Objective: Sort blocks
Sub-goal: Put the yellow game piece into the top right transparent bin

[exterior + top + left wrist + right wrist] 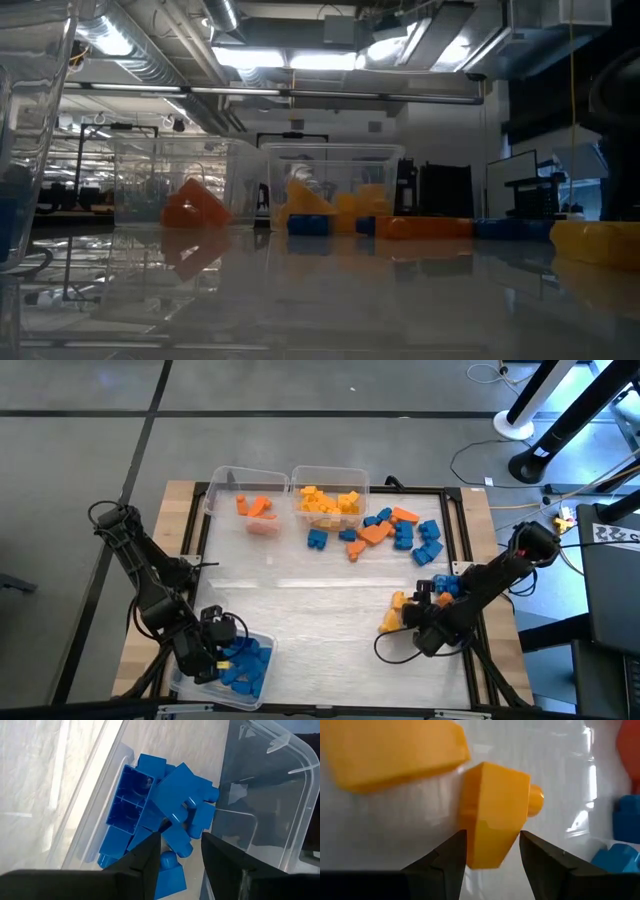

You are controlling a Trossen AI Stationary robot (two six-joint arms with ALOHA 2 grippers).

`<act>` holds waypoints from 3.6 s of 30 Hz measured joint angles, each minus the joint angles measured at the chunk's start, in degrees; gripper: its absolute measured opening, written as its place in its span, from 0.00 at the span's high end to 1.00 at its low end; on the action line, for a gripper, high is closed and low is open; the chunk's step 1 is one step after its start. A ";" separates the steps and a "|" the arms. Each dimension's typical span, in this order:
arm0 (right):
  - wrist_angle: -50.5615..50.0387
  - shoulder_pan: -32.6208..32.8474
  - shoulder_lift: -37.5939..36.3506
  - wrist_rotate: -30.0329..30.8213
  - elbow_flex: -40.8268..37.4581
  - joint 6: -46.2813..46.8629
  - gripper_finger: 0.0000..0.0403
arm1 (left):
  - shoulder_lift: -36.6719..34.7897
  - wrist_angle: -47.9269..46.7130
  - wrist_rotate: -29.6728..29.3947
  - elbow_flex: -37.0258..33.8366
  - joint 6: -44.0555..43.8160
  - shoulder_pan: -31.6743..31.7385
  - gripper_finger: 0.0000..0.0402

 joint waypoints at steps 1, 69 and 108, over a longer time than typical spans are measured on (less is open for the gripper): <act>0.19 -0.10 0.76 -0.04 -0.39 0.13 0.55 | 0.00 -0.01 0.00 0.00 -0.02 0.00 0.67; -10.64 -35.59 9.03 28.85 38.53 -63.45 0.85 | -0.12 8.39 -24.63 0.09 26.52 7.61 0.67; 20.71 -72.36 15.52 -17.72 41.36 -90.48 0.84 | 8.84 17.22 -26.81 0.07 43.42 26.33 0.67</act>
